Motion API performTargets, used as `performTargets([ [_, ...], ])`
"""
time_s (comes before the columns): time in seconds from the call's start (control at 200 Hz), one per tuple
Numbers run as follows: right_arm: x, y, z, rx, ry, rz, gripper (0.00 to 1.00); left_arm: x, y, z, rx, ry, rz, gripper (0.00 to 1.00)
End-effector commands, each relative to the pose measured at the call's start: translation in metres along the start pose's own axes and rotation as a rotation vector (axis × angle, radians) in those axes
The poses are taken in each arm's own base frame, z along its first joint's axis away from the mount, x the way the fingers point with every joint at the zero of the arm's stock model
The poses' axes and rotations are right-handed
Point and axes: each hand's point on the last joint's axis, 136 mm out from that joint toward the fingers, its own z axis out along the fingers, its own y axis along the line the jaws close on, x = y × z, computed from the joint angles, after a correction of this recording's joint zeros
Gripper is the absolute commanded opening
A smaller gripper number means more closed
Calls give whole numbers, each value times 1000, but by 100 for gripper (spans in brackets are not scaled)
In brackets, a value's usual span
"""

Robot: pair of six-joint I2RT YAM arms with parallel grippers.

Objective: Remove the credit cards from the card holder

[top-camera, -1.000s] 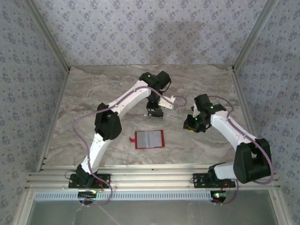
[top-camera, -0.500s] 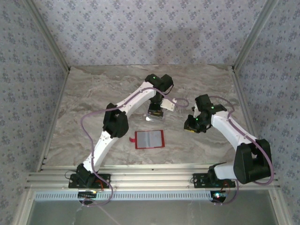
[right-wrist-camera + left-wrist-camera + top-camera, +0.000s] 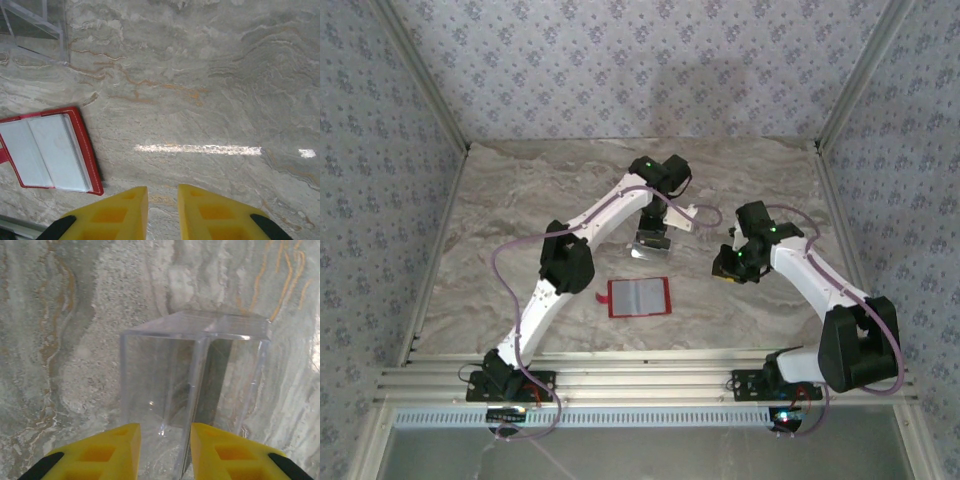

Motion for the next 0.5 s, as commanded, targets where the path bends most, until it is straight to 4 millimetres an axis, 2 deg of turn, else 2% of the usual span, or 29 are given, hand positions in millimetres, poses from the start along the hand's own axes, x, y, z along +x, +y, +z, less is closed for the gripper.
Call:
performTargets([
  [0.0,-7,17,-3,-30,-15,-27,24,-10,21,-54,-127,-96,-97,33],
  [0.1,-7,29,3,-66,0,-41,23,-9,35,-71,-200,-128,-250,30],
  [0.325,-4,60,25,-131,51,-83,23,-6,36,-115,-228,-328,-638,28],
  [0.425,-2,70,37,-143,75,-102,23,2,26,-121,-228,-406,-777,29],
  [0.45,0,71,40,-142,86,-102,24,2,26,-131,-236,-447,-809,30],
  [0.46,2,72,41,-141,93,-103,24,5,21,-124,-220,-438,-824,30],
  [0.495,-1,76,45,-155,88,-110,24,9,14,-122,-207,-460,-870,31],
])
